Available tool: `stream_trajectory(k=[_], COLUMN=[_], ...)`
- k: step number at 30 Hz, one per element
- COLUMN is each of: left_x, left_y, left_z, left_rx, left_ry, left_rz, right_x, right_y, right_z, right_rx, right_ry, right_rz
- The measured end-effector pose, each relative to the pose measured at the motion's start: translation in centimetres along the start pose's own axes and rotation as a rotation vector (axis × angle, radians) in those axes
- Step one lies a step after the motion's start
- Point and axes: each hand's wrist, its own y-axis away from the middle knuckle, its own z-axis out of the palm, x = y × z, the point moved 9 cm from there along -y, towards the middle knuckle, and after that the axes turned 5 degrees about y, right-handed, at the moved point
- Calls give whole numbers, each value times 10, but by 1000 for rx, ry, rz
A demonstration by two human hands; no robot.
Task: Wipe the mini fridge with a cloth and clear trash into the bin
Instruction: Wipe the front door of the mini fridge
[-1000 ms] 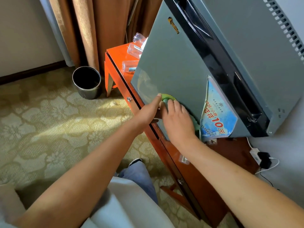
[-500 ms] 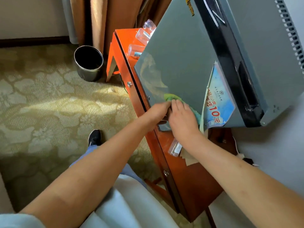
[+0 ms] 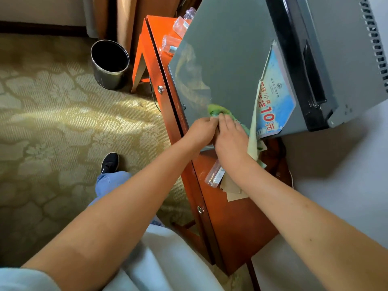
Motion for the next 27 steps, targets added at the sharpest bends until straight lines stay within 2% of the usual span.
stream_trajectory(k=[3, 6, 11, 13, 16, 19, 22, 23, 27], left_x=[-38, -42, 25, 32, 2, -52, -83, -83, -44], left_y=[13, 21, 5, -6, -15, -8, 2, 4, -6], left_z=[19, 23, -5, -10, -7, 8, 20, 19, 0], left_rx=[-50, -49, 84, 104, 96, 37, -32, -34, 49], left_ry=[94, 190, 96, 69, 36, 166, 153, 137, 180], left_rz=[-118, -165, 44, 53, -17, -186, -300, -306, -217], right_x=[-9, -7, 7, 3, -8, -26, -40, -42, -25], right_y=[25, 40, -3, -17, -24, -1, 22, 25, 4], right_z=[22, 20, -21, -21, 5, 32, 47, 47, 16], right_rx=[-96, -157, 0, 7, 42, -90, -251, -276, -183], right_ry=[-15, -23, 68, -31, -22, 10, 107, 135, 119], right_rz=[-33, -39, 6, 26, 45, -23, -97, -106, -75])
